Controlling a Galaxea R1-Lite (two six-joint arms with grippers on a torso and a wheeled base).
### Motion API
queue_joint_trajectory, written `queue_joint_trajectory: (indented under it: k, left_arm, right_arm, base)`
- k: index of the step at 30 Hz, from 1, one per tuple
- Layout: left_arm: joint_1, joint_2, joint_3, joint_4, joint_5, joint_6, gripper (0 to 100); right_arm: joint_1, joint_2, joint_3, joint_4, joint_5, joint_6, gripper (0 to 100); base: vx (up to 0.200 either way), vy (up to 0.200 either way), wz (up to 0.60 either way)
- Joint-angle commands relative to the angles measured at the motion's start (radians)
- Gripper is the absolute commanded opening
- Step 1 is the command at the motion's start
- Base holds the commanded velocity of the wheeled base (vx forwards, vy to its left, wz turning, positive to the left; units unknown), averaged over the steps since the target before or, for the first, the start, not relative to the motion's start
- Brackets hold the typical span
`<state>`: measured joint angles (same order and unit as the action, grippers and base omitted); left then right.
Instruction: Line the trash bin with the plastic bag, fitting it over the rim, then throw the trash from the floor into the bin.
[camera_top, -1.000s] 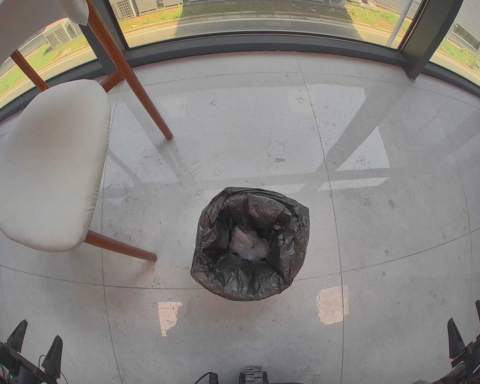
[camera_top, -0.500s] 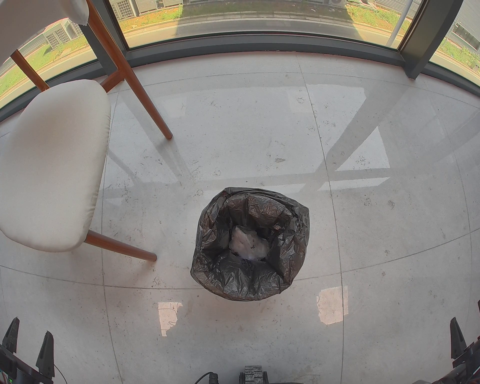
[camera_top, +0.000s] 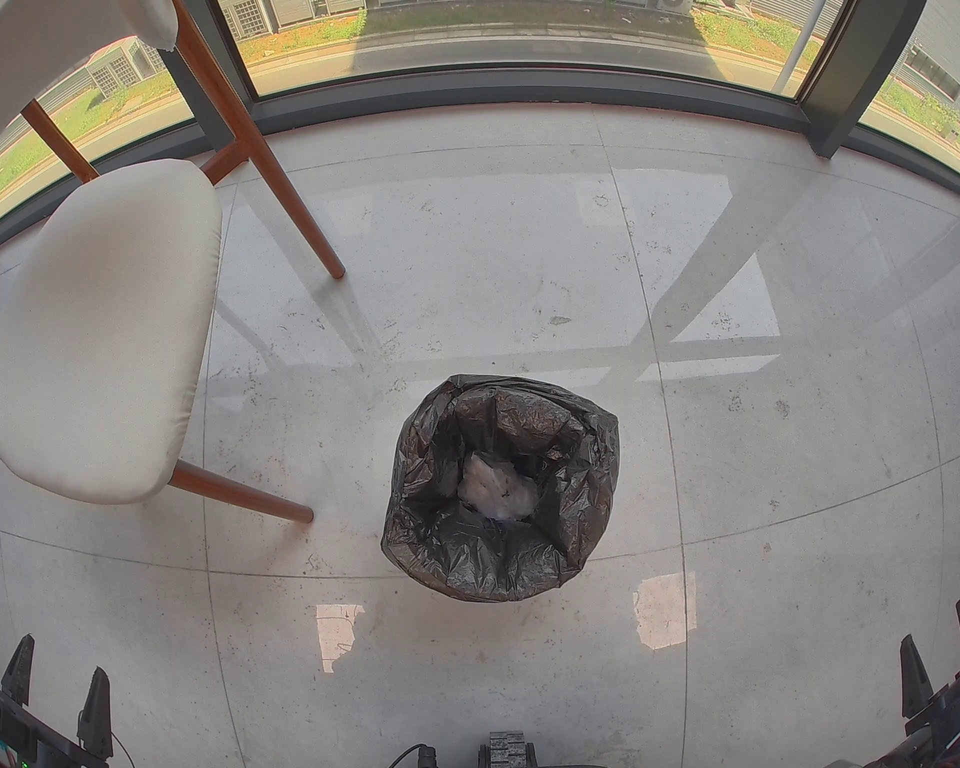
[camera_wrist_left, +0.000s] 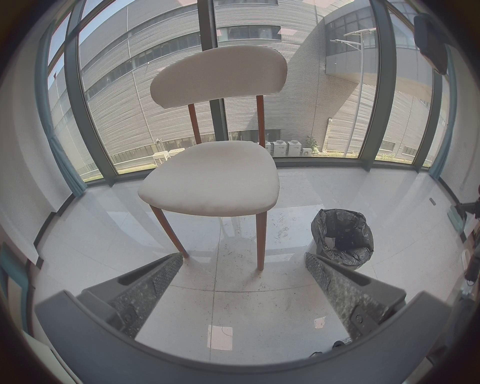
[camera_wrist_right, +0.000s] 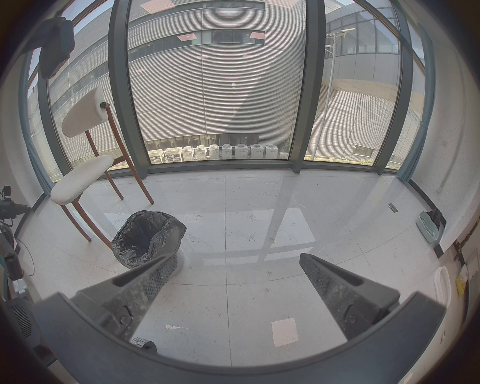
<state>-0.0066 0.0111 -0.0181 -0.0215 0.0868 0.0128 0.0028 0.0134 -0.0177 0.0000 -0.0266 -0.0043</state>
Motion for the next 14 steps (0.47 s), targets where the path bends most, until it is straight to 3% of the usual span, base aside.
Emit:
queue_joint_trajectory:
  k: [1,14]
  left_arm:
    - [0.0,-0.008,0.013,0.032,-0.159,0.042,100]
    - [0.0,-0.01,0.01,0.048,-0.127,-0.002,100]
  right_arm:
    - [0.0,-0.009,0.018,0.0,-0.001,-0.002,100]
    - [-0.001,-0.009,0.018,0.002,-0.003,-0.002,100]
  base:
    - [0.0,0.0,0.0]
    - [0.0,0.0,0.0]
